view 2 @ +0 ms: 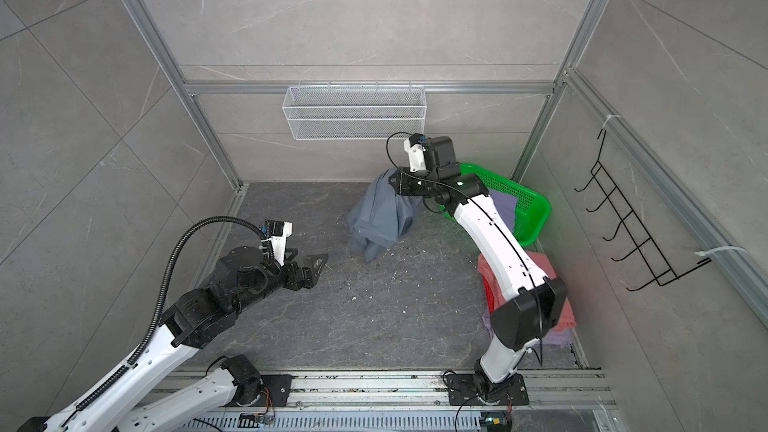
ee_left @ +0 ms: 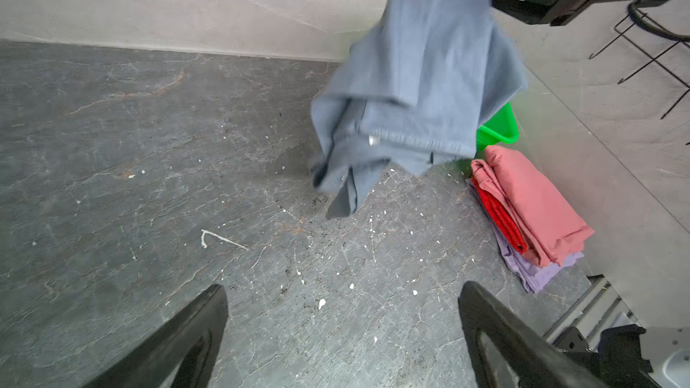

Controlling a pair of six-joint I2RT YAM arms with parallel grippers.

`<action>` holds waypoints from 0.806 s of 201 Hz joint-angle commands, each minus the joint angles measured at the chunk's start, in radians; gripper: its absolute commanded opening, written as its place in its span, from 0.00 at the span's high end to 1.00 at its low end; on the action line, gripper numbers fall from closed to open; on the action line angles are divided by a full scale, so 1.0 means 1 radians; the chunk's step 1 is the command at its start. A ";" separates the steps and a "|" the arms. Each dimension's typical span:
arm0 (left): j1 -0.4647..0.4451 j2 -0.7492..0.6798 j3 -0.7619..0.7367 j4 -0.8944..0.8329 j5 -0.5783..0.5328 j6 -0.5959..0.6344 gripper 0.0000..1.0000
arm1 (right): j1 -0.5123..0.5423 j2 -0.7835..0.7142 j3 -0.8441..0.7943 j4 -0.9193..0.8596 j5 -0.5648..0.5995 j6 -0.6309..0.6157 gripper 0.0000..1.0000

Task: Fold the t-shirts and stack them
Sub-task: 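Lift the grey-blue t-shirt out with the right gripper and drop it on the floor, then grasp the t-shirt with both grippers from opposite sides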

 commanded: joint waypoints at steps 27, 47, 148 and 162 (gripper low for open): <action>0.002 0.140 -0.011 0.043 -0.057 -0.013 0.02 | 0.013 -0.003 -0.060 0.073 -0.032 -0.019 0.45; 0.003 0.226 -0.005 0.079 -0.045 0.003 0.04 | 0.013 -0.091 -0.179 0.073 0.054 -0.005 0.45; 0.049 0.765 0.112 0.254 0.058 0.092 0.20 | 0.012 -0.480 -0.979 0.274 0.226 0.188 0.36; 0.069 0.836 0.135 0.283 0.094 0.096 0.23 | 0.011 -0.472 -1.022 0.320 0.233 0.205 0.34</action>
